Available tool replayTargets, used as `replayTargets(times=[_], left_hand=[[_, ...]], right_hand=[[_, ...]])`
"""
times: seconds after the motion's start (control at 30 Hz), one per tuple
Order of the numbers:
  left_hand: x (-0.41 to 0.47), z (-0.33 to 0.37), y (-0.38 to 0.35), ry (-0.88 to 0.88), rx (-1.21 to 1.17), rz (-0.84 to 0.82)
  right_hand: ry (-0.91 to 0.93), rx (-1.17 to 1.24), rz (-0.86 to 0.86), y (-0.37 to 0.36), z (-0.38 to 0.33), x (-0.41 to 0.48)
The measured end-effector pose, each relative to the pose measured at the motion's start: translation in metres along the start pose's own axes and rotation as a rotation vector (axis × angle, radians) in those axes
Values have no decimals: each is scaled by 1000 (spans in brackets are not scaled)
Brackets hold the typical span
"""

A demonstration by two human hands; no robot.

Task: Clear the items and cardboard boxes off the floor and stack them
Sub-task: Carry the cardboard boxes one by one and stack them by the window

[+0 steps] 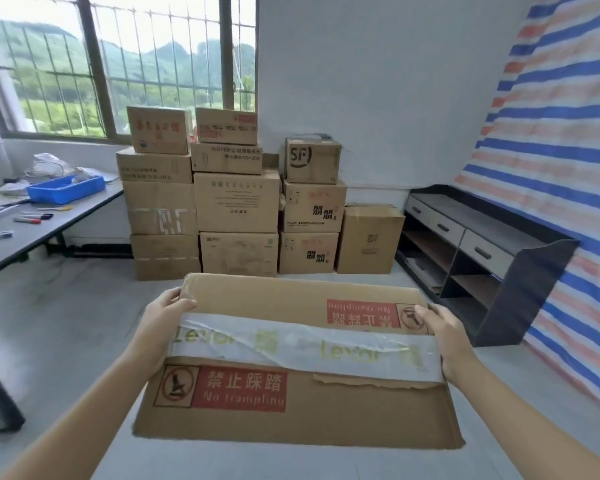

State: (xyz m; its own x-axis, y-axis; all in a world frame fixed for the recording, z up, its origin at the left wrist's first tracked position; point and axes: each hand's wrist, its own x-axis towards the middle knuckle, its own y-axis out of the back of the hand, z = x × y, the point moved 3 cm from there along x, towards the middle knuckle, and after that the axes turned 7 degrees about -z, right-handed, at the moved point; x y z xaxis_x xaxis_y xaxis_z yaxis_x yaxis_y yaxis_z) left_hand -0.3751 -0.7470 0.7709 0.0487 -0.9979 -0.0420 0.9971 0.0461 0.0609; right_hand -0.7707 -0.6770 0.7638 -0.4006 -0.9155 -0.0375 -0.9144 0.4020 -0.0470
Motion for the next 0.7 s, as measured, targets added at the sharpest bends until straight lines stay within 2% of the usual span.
replayTargets(times=[0.23,0.47,0.7], left_hand=[[96,-29,-71,-9,-15,15],[236,-65,-158,118,-71,-33],[386,-67,-269,138,-29,-161]], right_hand=[[-20,-24,62,19,30,114],[-170,-62,80,32,50,262],[-180,-84,282,74,47,396]])
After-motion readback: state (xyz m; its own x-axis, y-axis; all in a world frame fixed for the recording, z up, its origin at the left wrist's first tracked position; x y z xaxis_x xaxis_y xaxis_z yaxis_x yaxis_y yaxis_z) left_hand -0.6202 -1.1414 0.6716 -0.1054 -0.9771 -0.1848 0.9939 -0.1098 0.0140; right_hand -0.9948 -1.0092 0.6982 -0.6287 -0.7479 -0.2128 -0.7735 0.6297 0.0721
